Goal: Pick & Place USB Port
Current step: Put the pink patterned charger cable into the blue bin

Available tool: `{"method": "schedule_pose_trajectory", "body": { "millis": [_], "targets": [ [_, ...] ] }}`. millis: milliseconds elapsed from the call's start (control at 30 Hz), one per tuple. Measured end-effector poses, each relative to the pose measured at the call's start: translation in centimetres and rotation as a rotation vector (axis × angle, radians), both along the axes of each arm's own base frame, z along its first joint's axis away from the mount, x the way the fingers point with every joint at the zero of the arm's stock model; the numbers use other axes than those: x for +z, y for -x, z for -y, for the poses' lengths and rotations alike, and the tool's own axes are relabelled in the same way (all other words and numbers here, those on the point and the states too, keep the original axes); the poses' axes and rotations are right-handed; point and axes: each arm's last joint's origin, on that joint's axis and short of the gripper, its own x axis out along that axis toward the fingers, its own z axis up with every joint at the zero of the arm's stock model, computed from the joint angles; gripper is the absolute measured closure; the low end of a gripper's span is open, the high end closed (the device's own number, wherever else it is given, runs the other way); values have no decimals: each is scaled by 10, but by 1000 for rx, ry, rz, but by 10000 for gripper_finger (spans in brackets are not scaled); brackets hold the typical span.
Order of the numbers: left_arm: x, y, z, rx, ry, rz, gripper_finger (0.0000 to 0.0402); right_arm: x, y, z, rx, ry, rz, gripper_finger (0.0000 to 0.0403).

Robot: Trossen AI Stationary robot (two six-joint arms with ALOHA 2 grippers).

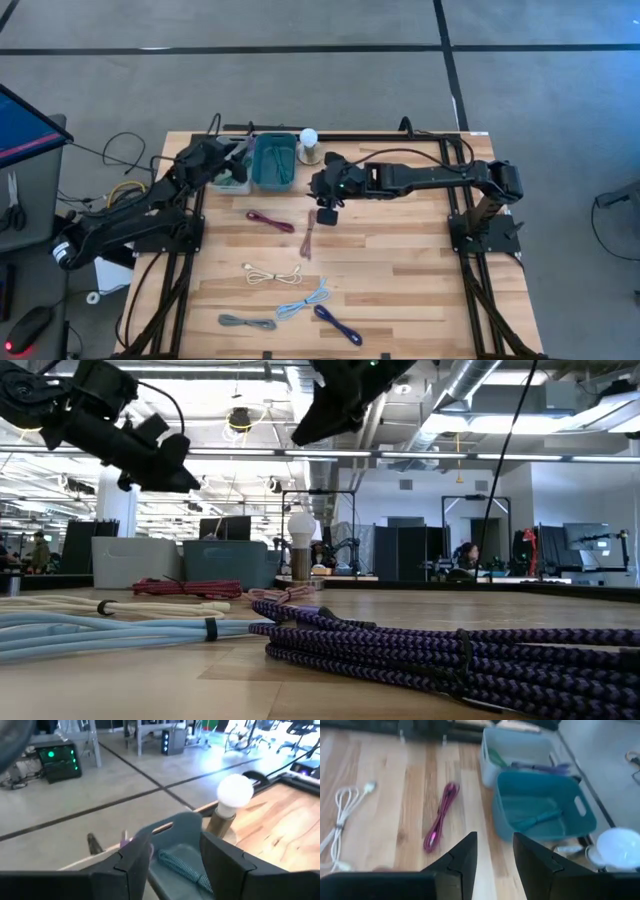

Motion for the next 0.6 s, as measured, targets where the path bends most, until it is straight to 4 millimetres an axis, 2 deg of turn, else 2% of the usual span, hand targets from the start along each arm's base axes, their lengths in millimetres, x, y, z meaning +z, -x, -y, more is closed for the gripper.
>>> {"method": "schedule_pose_trajectory", "body": {
  "millis": [367,600],
  "targets": [
    [6,0,0,-2,-37,47,229,17,-10,0,1,12,210,284],
    [6,0,0,-2,-41,53,229,19,-11,2,-3,11,234,284]
  ]
}}
